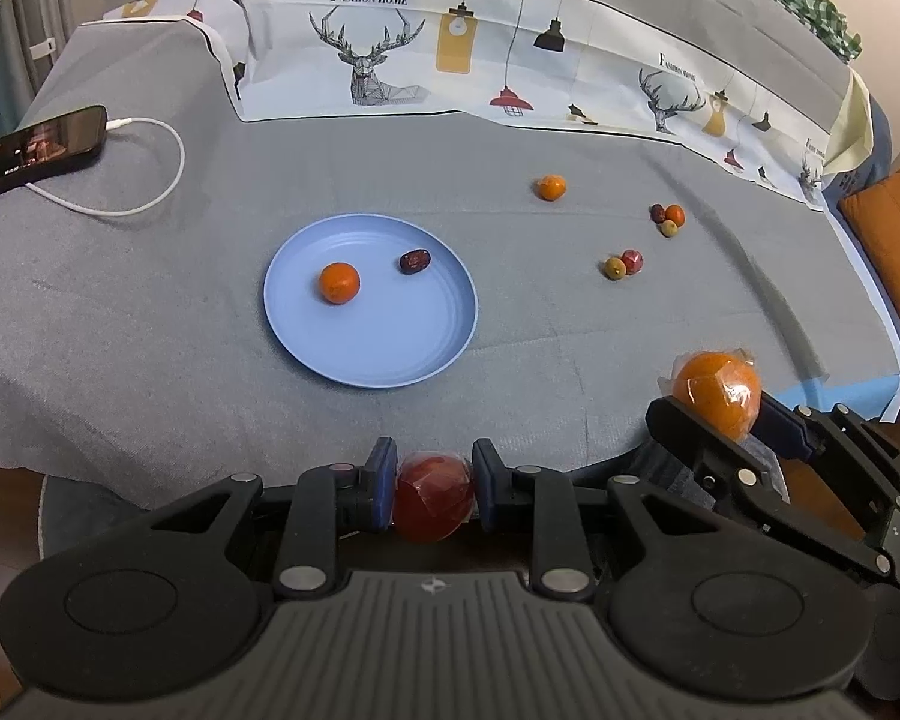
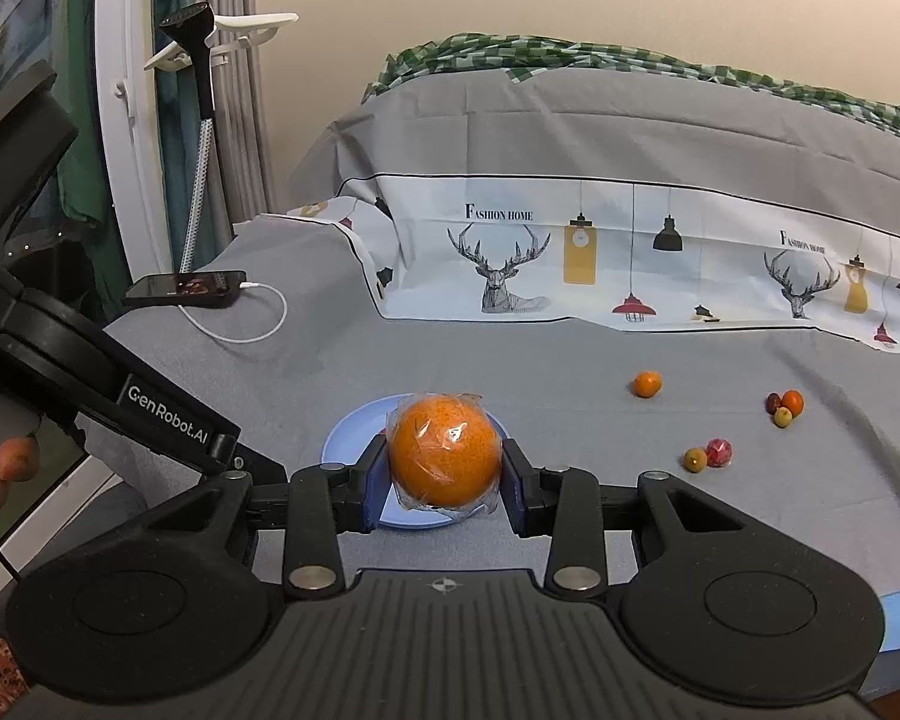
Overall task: Organize fruits
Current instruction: 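Carry the tomato with the left tool while the right tool carries the mandarin over the plate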
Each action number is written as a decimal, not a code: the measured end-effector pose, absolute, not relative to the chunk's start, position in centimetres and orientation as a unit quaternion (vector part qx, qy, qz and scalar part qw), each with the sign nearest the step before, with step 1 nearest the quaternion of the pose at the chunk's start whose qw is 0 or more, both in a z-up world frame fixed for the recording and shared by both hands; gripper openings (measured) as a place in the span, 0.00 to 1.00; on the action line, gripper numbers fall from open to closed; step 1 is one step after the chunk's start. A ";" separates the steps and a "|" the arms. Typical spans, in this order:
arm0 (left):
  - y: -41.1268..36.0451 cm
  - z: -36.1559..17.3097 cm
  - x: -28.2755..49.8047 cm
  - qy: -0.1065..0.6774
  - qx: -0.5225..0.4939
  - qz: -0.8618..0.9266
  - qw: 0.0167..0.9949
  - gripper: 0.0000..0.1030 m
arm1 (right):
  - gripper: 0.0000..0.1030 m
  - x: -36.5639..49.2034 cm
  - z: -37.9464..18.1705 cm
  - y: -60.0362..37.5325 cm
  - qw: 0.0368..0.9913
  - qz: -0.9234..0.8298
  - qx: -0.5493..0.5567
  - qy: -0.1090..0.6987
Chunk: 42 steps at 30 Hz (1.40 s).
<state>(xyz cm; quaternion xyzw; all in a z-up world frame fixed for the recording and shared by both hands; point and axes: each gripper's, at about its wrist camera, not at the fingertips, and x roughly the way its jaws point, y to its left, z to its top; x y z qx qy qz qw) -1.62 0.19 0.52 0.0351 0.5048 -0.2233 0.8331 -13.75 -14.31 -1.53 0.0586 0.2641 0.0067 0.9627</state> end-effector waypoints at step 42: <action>-0.8 -1.1 5.4 0.513 0.017 -0.195 0.836 0.29 | 0.38 -7.9 -5.2 -15.1 0.939 0.013 0.085 0.332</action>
